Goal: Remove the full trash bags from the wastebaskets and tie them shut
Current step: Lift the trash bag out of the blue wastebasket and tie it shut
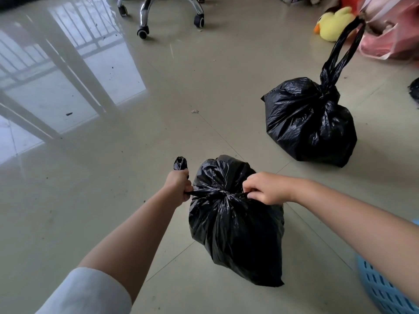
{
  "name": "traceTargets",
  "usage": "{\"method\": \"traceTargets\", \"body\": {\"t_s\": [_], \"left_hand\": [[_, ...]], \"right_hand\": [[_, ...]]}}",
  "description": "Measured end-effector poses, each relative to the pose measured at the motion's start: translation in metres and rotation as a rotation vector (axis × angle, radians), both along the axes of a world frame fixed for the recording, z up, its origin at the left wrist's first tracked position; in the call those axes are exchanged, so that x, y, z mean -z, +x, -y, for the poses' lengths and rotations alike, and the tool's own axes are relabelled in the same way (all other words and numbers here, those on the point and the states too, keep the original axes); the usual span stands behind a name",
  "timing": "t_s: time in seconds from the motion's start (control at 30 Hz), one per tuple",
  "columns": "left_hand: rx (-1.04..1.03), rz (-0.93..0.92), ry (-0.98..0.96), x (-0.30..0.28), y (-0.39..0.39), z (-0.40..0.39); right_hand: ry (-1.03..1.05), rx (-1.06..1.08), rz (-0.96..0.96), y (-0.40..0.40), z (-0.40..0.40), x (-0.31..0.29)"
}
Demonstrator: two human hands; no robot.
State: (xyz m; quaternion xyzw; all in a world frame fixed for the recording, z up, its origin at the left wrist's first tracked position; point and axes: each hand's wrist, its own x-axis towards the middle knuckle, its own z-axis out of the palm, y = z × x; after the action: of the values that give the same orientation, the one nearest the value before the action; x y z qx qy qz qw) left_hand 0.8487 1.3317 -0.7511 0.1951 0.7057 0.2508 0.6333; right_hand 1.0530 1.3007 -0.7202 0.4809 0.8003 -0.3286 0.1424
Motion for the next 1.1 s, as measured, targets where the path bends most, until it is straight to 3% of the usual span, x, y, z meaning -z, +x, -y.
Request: {"method": "traceTargets", "body": {"t_s": [0.23,0.43,0.6,0.73,0.87,1.1], "left_hand": [[0.198,-0.088,0.254,-0.021,0.013,-0.011],[0.149,0.017,0.381,-0.065,0.024,-0.024],[0.160,-0.142,0.512,-0.089,0.062,-0.037],[0.277,-0.232,0.598,-0.115,0.097,-0.056],[0.438,-0.369,0.677,-0.128,0.126,-0.074],[0.543,-0.575,0.763,-0.132,0.158,-0.101]], "right_hand": [[0.042,0.072,0.060,0.008,-0.014,-0.006],[0.028,0.214,0.101,0.045,-0.022,-0.017],[-0.058,0.371,0.062,0.066,-0.036,-0.035],[0.172,0.609,0.022,0.106,-0.070,-0.054],[0.359,1.030,-0.060,0.156,-0.110,-0.055],[0.273,1.484,-0.543,0.196,-0.160,-0.041]]}}
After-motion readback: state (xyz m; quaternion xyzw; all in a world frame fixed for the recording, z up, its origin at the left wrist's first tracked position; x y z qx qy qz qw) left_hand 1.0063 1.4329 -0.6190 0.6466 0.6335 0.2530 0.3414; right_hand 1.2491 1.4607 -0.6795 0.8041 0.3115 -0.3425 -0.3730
